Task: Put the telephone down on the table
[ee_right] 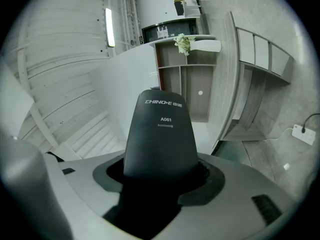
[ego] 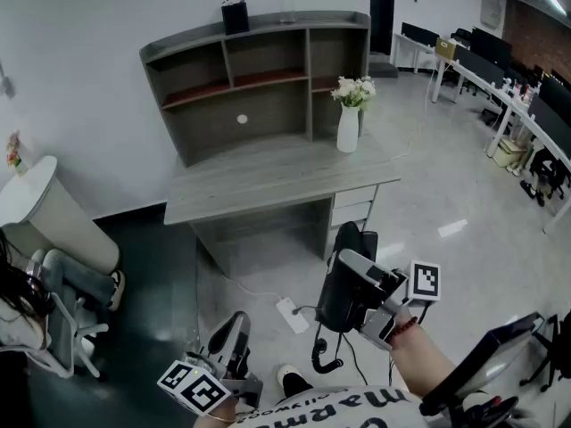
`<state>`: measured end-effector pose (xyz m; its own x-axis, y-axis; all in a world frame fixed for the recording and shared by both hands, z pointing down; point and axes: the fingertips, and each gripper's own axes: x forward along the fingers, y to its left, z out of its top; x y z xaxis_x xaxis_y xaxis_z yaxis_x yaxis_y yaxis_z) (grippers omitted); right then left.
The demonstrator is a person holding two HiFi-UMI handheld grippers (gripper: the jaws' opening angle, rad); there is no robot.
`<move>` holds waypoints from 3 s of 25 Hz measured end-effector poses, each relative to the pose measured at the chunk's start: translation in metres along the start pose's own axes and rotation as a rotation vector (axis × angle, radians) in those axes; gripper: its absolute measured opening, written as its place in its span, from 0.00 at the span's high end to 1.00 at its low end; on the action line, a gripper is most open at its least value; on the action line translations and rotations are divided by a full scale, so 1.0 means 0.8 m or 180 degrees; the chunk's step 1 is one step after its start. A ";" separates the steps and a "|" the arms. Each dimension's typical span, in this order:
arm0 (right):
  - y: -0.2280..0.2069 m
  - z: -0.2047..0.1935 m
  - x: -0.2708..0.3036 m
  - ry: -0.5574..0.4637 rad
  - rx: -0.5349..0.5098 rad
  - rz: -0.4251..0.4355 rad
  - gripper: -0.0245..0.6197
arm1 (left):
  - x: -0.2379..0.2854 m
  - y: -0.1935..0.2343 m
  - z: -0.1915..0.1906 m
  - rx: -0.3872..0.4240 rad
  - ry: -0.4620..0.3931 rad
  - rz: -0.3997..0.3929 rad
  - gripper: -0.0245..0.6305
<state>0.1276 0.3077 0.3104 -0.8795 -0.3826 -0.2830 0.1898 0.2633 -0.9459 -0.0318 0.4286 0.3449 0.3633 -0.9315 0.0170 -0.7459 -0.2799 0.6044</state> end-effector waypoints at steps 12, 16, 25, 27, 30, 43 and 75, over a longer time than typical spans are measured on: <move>-0.017 0.017 0.050 -0.0007 0.0077 -0.0015 0.52 | 0.015 0.041 0.031 -0.0001 -0.0041 -0.0003 0.95; -0.033 0.024 0.071 -0.0050 0.0142 -0.0096 0.53 | 0.020 0.060 0.050 0.0008 -0.0058 -0.0010 0.95; -0.049 0.038 0.129 0.0025 -0.0203 -0.0335 0.53 | 0.037 0.105 0.090 0.0066 -0.0047 -0.0031 0.95; -0.053 0.040 0.141 0.0050 -0.0254 -0.0352 0.53 | 0.039 0.115 0.099 0.0086 -0.0050 -0.0035 0.95; -0.058 0.043 0.154 0.0039 -0.0267 -0.0365 0.53 | 0.044 0.126 0.109 0.0085 -0.0046 -0.0067 0.95; -0.050 0.057 0.174 -0.0001 -0.0430 -0.0446 0.53 | 0.072 0.136 0.130 0.0121 -0.0101 -0.0243 0.95; -0.155 0.287 0.270 0.0523 -0.0289 -0.0592 0.53 | 0.253 0.192 0.160 0.0001 -0.0463 0.0428 0.95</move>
<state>0.0142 -0.0109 0.3304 -0.9561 -0.2849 -0.0691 -0.0150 0.2831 -0.9590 -0.1441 0.1674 0.3392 0.1760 -0.9842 -0.0177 -0.7823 -0.1507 0.6043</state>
